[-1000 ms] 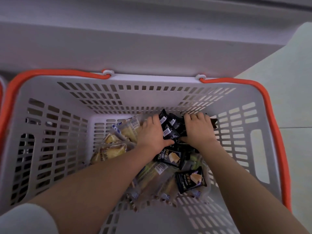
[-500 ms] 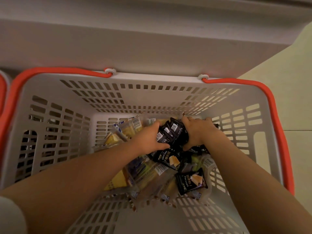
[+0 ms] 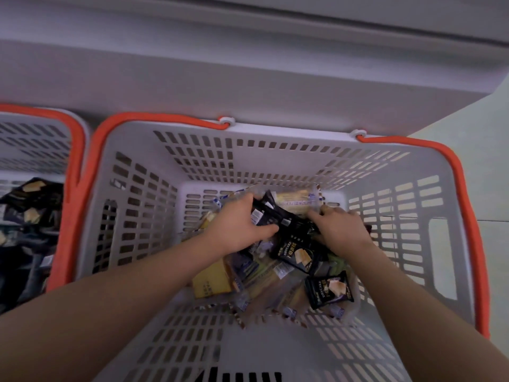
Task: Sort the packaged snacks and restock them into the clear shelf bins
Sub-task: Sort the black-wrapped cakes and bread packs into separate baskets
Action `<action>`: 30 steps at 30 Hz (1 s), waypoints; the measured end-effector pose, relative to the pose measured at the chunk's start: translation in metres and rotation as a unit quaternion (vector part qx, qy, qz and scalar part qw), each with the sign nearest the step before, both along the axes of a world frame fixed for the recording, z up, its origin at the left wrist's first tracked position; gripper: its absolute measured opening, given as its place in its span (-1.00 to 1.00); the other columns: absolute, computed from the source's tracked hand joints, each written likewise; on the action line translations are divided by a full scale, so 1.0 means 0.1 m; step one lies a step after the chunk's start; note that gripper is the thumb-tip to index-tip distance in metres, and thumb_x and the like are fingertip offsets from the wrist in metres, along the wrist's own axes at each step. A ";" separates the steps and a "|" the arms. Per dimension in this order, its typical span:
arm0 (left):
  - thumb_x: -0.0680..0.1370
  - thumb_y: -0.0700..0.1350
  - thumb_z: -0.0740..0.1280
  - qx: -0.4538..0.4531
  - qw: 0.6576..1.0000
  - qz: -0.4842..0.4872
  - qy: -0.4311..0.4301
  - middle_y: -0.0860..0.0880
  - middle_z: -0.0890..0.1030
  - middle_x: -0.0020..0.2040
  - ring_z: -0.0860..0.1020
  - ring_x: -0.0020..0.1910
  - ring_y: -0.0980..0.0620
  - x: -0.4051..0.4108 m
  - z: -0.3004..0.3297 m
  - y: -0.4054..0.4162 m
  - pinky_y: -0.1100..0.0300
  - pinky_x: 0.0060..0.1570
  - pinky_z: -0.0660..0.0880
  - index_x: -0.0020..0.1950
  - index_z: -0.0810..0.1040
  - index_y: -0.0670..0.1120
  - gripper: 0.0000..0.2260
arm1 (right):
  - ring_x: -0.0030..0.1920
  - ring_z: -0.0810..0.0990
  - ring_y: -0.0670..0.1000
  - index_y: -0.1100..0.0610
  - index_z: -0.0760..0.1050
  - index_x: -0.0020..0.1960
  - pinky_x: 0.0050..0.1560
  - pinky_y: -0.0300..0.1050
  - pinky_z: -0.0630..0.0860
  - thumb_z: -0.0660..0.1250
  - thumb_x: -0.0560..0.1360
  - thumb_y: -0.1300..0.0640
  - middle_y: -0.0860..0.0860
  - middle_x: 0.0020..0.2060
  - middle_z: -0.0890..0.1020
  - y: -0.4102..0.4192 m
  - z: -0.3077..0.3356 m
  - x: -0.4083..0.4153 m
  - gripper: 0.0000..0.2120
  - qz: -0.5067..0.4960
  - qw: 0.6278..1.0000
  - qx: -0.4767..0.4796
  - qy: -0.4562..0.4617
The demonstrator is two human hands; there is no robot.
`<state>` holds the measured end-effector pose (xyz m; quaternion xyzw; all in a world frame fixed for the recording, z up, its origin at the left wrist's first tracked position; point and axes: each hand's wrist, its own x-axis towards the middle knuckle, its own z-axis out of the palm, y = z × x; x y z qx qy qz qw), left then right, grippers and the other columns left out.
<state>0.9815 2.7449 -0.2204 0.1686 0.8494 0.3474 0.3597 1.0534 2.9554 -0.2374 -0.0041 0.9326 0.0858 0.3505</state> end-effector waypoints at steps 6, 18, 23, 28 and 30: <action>0.39 0.12 0.44 0.035 0.991 0.131 0.010 0.26 0.46 -0.16 0.47 -0.23 0.30 -0.09 0.35 -0.50 0.48 -0.43 0.39 0.11 0.34 0.08 -0.60 | 0.12 0.49 0.22 -0.03 0.27 0.37 -0.08 0.04 0.51 0.27 0.54 -0.02 0.13 0.22 0.44 -0.31 0.49 0.00 -0.57 -0.105 0.976 -0.048 0.187; 0.49 0.13 0.29 0.239 0.878 0.415 0.001 0.21 0.54 -0.07 0.54 -0.17 0.39 -0.07 1.35 -1.76 0.39 -0.20 0.47 -0.02 0.40 0.13 -0.85 | -0.17 0.69 -0.08 -0.03 0.55 -0.05 -0.23 -0.13 0.62 0.40 0.45 0.06 -0.13 -0.20 0.71 -2.24 1.85 -0.61 -0.91 -0.483 0.571 -0.646 0.152; 0.39 0.28 0.33 0.247 0.766 0.584 -0.104 -0.02 0.55 0.19 0.56 0.11 -0.01 -0.12 1.37 -2.66 0.01 0.05 0.52 0.20 0.42 -0.02 -0.48 | -0.02 0.61 0.05 0.03 0.52 -0.01 0.13 0.04 0.50 0.38 0.48 0.13 0.04 0.00 0.63 -3.30 1.89 -0.97 -0.90 -0.489 0.586 -0.640 0.086; 0.38 0.13 0.33 0.229 0.716 0.637 -0.173 -0.13 0.39 0.37 0.42 0.30 -0.19 -0.03 1.10 -3.13 -0.23 0.23 0.39 0.44 0.22 0.06 -0.35 | 0.17 0.50 0.07 0.17 0.45 0.25 0.22 0.04 0.43 0.37 0.49 0.08 0.07 0.21 0.55 -3.85 1.71 -0.98 -0.63 -0.499 0.654 -0.568 -0.032; 0.50 -0.02 0.29 0.189 0.727 0.626 -0.208 -0.16 0.47 0.25 0.46 0.22 -0.20 -0.01 0.92 -3.15 -0.20 0.20 0.41 0.45 0.20 0.02 -0.46 | 0.10 0.51 0.02 0.17 0.39 0.31 0.11 0.03 0.52 0.34 0.51 0.10 0.04 0.22 0.52 -3.84 1.67 -0.90 -0.60 -0.475 0.680 -0.554 -0.076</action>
